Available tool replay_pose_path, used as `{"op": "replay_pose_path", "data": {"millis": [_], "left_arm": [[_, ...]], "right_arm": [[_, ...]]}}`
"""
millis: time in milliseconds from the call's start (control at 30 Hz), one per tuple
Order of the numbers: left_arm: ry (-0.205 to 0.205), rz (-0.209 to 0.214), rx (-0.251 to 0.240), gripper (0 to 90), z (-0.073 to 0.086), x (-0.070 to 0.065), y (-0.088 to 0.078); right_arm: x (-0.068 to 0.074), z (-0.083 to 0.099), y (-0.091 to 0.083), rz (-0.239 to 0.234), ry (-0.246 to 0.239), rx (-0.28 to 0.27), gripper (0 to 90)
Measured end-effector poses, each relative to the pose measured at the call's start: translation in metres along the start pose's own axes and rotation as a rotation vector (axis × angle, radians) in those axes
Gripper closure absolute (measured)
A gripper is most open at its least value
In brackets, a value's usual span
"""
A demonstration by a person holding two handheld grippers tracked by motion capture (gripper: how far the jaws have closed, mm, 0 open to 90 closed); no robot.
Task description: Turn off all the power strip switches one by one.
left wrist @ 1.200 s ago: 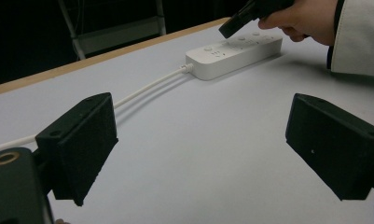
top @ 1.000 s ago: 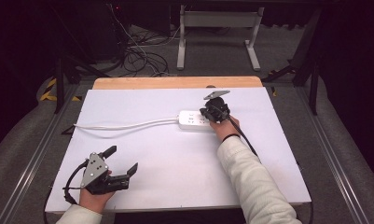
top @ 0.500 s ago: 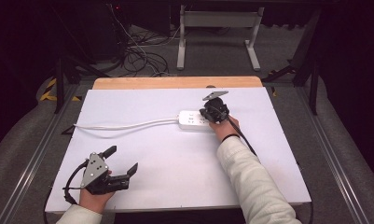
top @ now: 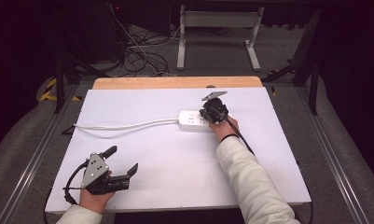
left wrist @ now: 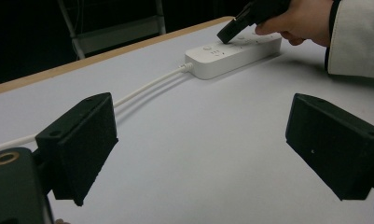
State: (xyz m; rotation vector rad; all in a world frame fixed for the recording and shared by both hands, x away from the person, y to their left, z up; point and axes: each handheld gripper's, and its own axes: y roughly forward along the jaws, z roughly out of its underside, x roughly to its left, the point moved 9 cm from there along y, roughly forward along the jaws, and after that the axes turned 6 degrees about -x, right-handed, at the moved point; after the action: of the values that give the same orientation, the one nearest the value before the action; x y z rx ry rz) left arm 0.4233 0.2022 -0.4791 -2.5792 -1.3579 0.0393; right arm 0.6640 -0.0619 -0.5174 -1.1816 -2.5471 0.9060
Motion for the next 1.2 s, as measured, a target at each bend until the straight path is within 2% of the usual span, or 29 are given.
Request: {"op": "replay_pose_path", "data": {"millis": [133,467,533,633,700,833,967,1133,1200], "left_arm": [[0.0,0.0,0.0,9.4,0.0,0.0,0.0],[-0.007,0.0,0.001,9.4,0.0,0.0,0.0],[-0.009,0.0,0.001,9.3,0.0,0.0,0.0],[-0.011,-0.002,-0.001,9.3,0.0,0.001,0.0],[-0.013,-0.003,-0.002,9.3,0.0,0.001,0.0],[-0.011,-0.002,-0.001,9.3,0.0,0.001,0.0],[-0.01,-0.003,-0.001,9.3,0.0,0.001,0.0],[-0.001,-0.001,0.004,9.3,0.0,0.001,0.001],[-0.002,-0.002,0.002,9.3,0.0,0.001,0.001]], "right_arm": [[0.0,0.0,0.0,0.004,0.013,-0.001,90.0],[0.001,0.0,0.001,0.003,0.009,0.011,90.0],[0.0,-0.005,-0.004,0.015,0.001,-0.008,90.0],[0.003,-0.016,-0.012,-0.007,0.019,-0.083,90.0],[0.005,-0.022,-0.017,-0.01,0.005,-0.11,90.0],[0.007,-0.024,-0.02,-0.018,-0.004,-0.106,90.0],[0.006,-0.026,-0.022,-0.023,0.007,-0.115,90.0],[0.014,-0.033,-0.025,-0.053,0.004,-0.144,90.0],[0.02,-0.033,-0.022,-0.064,-0.002,-0.138,90.0]]}}
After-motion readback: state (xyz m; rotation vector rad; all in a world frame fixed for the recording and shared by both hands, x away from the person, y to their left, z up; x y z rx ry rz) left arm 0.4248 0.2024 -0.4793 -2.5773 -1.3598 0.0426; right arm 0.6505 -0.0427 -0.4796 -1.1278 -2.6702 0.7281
